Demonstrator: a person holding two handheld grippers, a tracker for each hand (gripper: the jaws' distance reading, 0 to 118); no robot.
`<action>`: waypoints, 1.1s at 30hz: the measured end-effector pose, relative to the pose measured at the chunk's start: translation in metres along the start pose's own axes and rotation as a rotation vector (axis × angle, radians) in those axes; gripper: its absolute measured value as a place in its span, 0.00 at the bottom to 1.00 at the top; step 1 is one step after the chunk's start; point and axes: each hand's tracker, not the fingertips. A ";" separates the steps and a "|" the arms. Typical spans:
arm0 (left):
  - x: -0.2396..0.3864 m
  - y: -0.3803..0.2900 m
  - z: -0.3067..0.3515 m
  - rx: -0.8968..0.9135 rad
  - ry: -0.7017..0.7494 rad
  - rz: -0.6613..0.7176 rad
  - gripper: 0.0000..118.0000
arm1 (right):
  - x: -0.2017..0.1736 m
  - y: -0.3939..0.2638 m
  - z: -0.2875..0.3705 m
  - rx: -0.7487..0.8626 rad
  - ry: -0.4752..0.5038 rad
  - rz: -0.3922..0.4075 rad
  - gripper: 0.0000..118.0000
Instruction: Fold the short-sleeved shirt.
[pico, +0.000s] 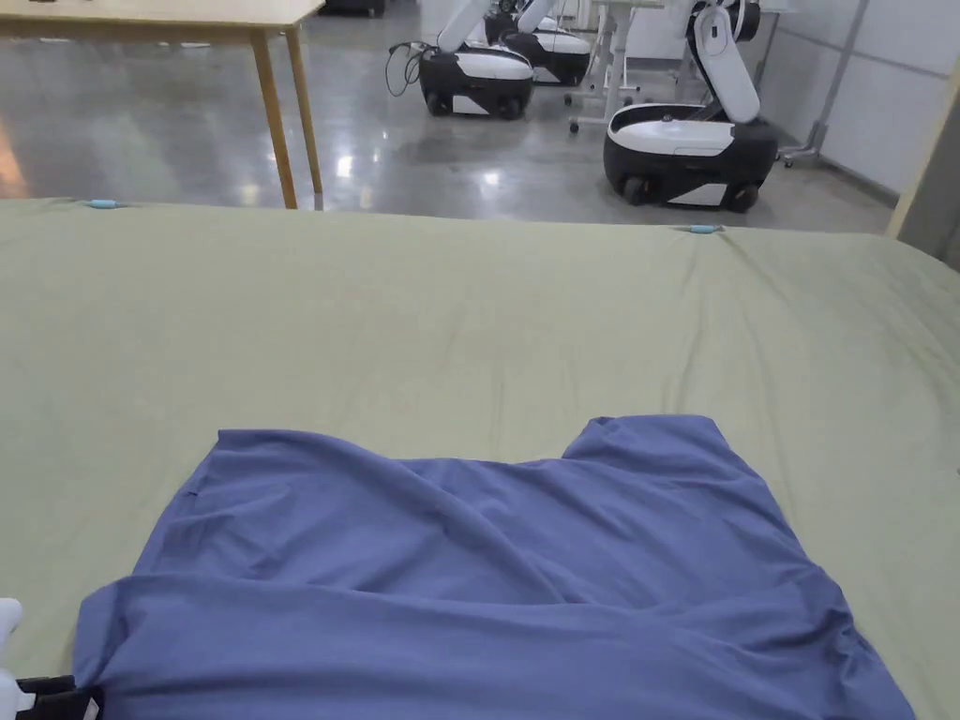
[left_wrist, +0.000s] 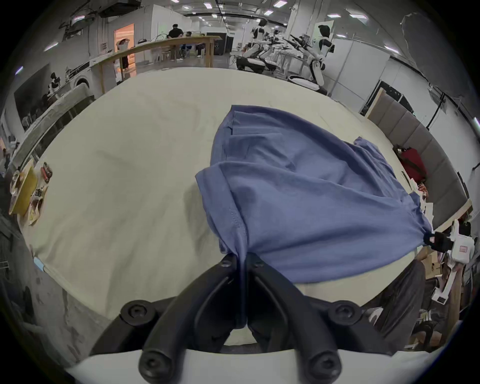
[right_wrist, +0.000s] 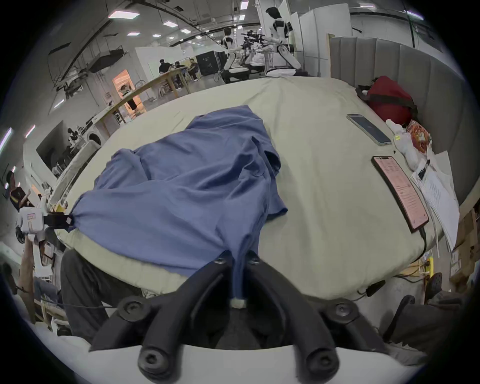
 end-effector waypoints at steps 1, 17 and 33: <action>-0.001 0.002 0.001 0.000 -0.002 -0.001 0.16 | 0.005 0.002 -0.001 0.005 0.003 -0.012 0.38; 0.021 0.140 -0.056 0.143 0.045 -0.071 0.00 | -0.003 0.133 -0.044 0.158 -0.130 0.079 0.01; 0.031 0.231 -0.204 -0.032 0.099 -0.044 0.87 | 0.011 0.185 -0.137 0.047 -0.146 0.119 0.01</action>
